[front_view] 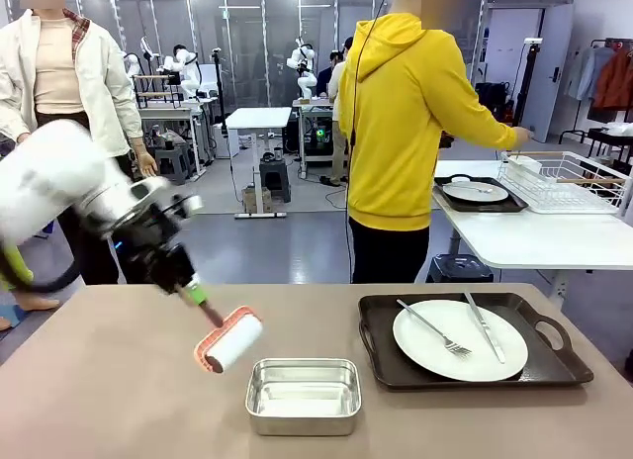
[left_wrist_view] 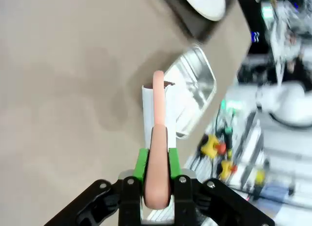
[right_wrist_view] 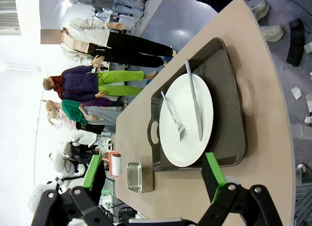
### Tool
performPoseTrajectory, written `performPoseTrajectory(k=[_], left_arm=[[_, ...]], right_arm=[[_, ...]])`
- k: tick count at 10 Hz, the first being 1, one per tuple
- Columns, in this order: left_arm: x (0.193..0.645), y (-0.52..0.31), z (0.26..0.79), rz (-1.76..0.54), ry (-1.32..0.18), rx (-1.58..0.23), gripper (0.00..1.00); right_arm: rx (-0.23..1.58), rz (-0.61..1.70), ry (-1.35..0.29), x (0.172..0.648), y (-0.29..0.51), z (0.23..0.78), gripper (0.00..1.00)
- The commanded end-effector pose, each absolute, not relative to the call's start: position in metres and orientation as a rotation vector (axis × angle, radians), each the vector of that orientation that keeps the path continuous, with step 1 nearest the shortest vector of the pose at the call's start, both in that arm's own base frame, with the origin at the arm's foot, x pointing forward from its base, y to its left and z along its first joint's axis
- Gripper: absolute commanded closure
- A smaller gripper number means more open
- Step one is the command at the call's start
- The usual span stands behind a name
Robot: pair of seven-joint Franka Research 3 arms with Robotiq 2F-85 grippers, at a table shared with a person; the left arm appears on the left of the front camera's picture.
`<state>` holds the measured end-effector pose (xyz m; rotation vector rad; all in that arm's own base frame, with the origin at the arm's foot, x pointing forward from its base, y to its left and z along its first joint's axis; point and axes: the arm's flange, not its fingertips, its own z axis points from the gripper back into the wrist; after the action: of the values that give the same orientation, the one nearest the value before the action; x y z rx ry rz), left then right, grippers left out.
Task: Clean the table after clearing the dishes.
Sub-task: When the left (or right) Handle tray is removed, use the left hand (or right hand) to clean the left (or right) side of the table with the Lint Roller.
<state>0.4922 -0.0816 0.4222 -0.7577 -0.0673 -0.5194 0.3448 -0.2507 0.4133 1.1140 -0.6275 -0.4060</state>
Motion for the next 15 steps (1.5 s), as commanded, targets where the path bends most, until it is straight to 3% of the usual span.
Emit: performPoseTrajectory(k=[1,3,4,5,8,9,11,15], left_arm=[[0.477,-0.068,0.383,-0.177,-0.245,-0.79,1.0],[0.493,-0.053,0.354,-0.193,-0.35,-0.776,1.0],[0.501,-0.063,0.354,-0.312,-0.373,-0.763,1.0],[0.481,-0.03,0.357,-0.144,-0.256,-0.792,1.0],[0.481,-0.03,0.357,-0.144,-0.256,-0.792,1.0],[0.486,-0.036,0.349,-0.158,-0.284,-0.782,0.79],[0.529,-0.051,0.355,-0.05,-0.113,-0.849,0.79],[0.567,-0.041,0.323,0.086,-0.039,-0.762,0.79]], right_arm=[[1.114,-0.384,-0.63,0.343,-0.25,0.415,0.0],[1.114,-0.384,-0.63,0.343,-0.25,0.415,0.0],[1.114,-0.384,-0.63,0.343,-0.25,0.415,0.0],[1.114,-0.384,-0.63,0.343,-0.25,0.415,0.0],[1.114,-0.384,-0.63,0.343,-0.25,0.415,0.0],[1.114,-0.384,-0.63,0.343,-0.25,0.415,0.0],[1.114,-0.384,-0.63,0.343,-0.25,0.415,0.0],[1.114,-0.384,-0.63,0.343,-0.25,0.415,0.0]])
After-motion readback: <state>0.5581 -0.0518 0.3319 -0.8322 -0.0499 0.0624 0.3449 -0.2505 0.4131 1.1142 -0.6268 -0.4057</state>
